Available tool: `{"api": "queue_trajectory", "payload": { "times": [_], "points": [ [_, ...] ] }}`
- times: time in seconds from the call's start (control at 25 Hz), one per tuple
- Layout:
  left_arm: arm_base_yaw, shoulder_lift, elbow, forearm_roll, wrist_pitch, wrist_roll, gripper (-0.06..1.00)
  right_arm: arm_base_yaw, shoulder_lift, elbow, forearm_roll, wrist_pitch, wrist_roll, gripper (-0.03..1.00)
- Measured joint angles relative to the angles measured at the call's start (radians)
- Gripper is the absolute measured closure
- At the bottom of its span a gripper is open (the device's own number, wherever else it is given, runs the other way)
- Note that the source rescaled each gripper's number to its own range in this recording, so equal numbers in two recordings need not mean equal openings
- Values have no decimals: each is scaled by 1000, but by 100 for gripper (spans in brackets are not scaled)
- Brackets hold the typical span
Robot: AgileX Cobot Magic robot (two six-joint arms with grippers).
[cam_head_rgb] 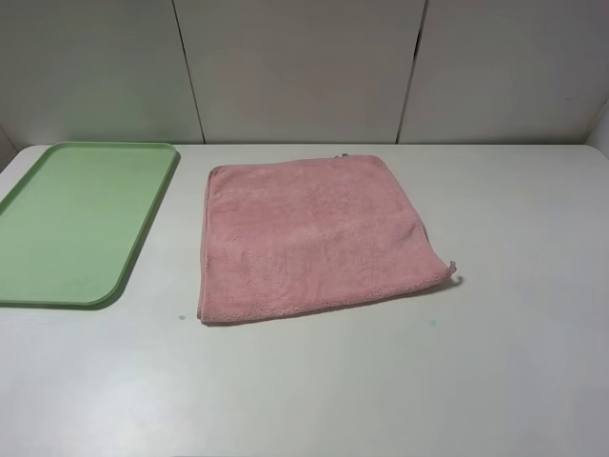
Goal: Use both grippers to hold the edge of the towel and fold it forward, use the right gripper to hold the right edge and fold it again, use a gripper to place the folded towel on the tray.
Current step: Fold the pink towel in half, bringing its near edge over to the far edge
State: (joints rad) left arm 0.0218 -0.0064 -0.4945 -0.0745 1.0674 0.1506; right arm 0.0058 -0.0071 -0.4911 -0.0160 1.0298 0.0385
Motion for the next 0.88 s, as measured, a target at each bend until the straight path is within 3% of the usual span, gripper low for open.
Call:
{"api": "queue_trajectory", "payload": {
  "times": [0.88],
  "points": [
    [0, 0, 0, 0, 0, 0, -5, 0, 0, 0, 0, 0, 0, -3]
  ]
}}
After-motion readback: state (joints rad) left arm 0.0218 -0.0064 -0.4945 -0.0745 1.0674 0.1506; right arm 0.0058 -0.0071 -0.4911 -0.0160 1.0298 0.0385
